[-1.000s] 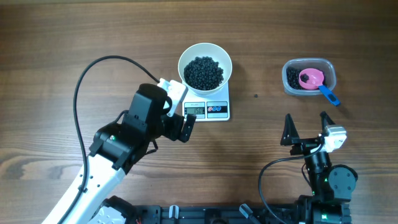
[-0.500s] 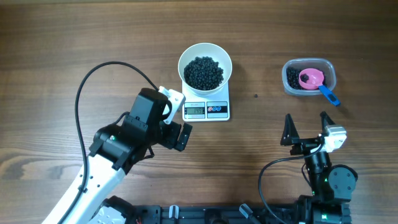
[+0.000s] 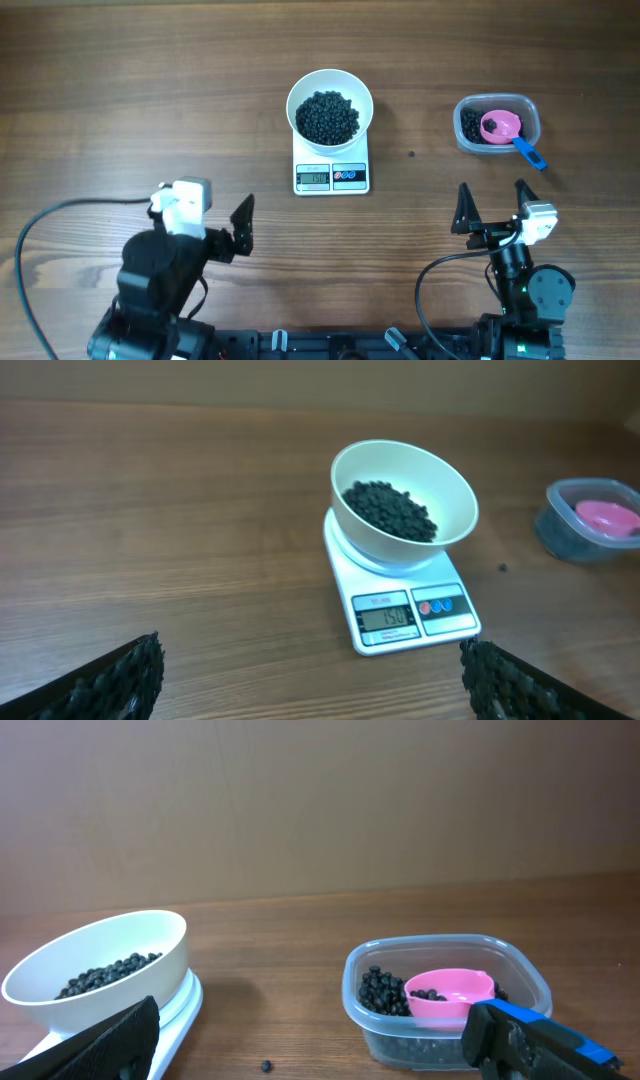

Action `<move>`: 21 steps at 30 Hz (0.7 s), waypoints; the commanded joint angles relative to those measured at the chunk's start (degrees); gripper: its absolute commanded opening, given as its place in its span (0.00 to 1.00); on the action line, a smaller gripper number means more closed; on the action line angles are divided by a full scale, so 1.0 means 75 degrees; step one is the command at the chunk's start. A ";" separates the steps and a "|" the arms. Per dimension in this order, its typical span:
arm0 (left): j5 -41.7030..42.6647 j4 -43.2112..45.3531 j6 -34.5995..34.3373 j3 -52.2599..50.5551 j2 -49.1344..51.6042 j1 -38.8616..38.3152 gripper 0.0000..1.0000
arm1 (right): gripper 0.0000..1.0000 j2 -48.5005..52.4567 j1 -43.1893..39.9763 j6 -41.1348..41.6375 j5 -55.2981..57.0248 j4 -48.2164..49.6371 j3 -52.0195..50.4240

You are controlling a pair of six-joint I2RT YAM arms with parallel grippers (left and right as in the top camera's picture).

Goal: Scoop item into bowl and weigh 150g on scale

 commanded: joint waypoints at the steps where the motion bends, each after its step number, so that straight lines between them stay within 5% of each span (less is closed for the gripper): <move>1: 0.0082 0.0187 -0.0099 -0.0527 -0.0857 0.0557 1.00 | 1.00 -0.0067 0.0032 -0.0140 0.0070 0.0023 -0.0012; 11: 0.0431 0.0845 -0.0691 -0.2066 -0.3200 0.2095 1.00 | 1.00 -0.0067 0.0032 -0.0140 0.0070 0.0023 -0.0012; 21: 0.0481 0.2057 -0.0697 -0.3010 -0.3200 0.2189 1.00 | 1.00 -0.0067 0.0032 -0.0140 0.0070 0.0023 -0.0012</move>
